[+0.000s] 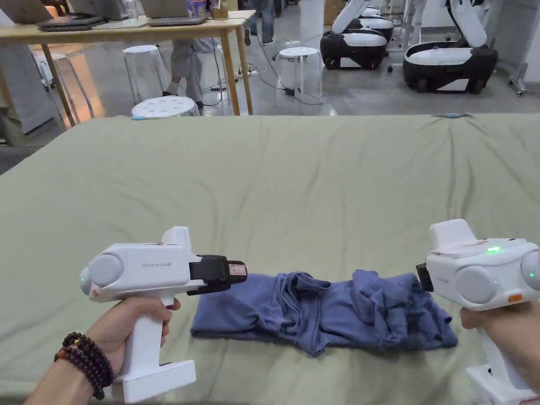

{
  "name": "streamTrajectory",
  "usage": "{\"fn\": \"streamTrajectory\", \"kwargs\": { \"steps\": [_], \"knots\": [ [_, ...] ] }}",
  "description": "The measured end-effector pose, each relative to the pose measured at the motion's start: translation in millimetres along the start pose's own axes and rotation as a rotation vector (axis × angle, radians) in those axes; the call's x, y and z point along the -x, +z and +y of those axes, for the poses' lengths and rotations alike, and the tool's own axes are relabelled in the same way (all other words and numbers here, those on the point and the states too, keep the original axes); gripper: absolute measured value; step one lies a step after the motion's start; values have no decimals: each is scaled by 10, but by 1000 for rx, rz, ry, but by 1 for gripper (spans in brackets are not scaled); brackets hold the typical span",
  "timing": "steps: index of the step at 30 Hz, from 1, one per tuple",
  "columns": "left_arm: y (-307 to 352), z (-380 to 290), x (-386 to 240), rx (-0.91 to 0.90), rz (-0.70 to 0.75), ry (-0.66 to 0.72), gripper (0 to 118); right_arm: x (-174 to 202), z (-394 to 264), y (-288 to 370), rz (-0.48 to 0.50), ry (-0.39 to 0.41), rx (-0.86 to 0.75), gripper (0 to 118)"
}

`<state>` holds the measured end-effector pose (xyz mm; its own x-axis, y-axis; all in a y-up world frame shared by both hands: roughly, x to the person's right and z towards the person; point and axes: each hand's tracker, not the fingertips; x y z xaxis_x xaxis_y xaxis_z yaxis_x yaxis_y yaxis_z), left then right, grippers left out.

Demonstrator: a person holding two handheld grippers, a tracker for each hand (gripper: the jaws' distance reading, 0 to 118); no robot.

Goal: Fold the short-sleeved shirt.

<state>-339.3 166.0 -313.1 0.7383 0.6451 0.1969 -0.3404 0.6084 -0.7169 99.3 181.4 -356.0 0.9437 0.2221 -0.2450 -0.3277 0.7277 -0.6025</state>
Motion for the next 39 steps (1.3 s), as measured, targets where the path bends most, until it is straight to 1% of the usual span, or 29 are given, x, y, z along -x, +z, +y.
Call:
{"fn": "streamTrajectory", "kwargs": {
  "steps": [4,12,13,14,15,16,17,18,20,21,24,25,28,29,31,32,33,34,35,36,37,39],
  "knots": [
    [222,-66,65,-20,27,22,0,75,15,-5,-3,-2,1,0],
    [198,-63,91,-4,47,-10,0,97,44,48,-27,-10,2,0],
    [177,-28,174,-3,54,-8,6,89,46,59,-26,-10,-1,0],
    [167,-15,223,-1,66,4,22,79,49,58,-25,-11,-3,0],
    [160,-9,267,1,75,23,46,71,49,63,-24,-11,-4,0],
    [152,-11,300,4,78,32,81,65,49,69,-23,-11,-6,0],
    [156,-41,281,2,85,42,98,59,47,73,-22,-11,-7,0],
    [160,-61,313,2,74,40,106,52,47,76,-20,-9,-8,0],
    [148,-75,374,21,19,72,106,39,41,79,-17,-9,-7,0],
    [100,-36,533,32,24,84,106,35,35,79,-16,-8,-8,0],
    [-36,-87,607,54,19,109,106,16,19,66,-12,-6,-4,0],
    [-94,-96,572,75,4,131,106,12,13,64,-10,-6,-3,0],
    [-214,-146,538,54,-38,115,106,1,-4,20,-7,-8,2,0],
    [-210,-222,260,49,-43,135,106,0,-8,17,-7,-8,3,0],
    [-254,-237,139,53,-63,169,106,-3,-11,40,-7,-7,5,0],
    [-270,-236,119,56,-60,166,99,-3,-12,41,-7,-8,6,0],
    [-256,-166,170,61,-76,156,99,-3,-13,41,-6,-9,5,0],
    [-239,-137,178,68,-103,149,94,-5,-15,34,-6,-9,5,0],
    [-251,-138,155,81,-99,144,73,-4,-17,31,-6,-9,5,0],
    [-292,-164,112,91,-33,105,35,-2,-19,30,-5,-10,5,0],
    [-364,-132,221,106,-8,71,21,1,-22,27,-4,-9,6,0],
    [-372,-111,286,106,-24,76,21,7,-25,32,-2,-7,10,0]
  ]
}}
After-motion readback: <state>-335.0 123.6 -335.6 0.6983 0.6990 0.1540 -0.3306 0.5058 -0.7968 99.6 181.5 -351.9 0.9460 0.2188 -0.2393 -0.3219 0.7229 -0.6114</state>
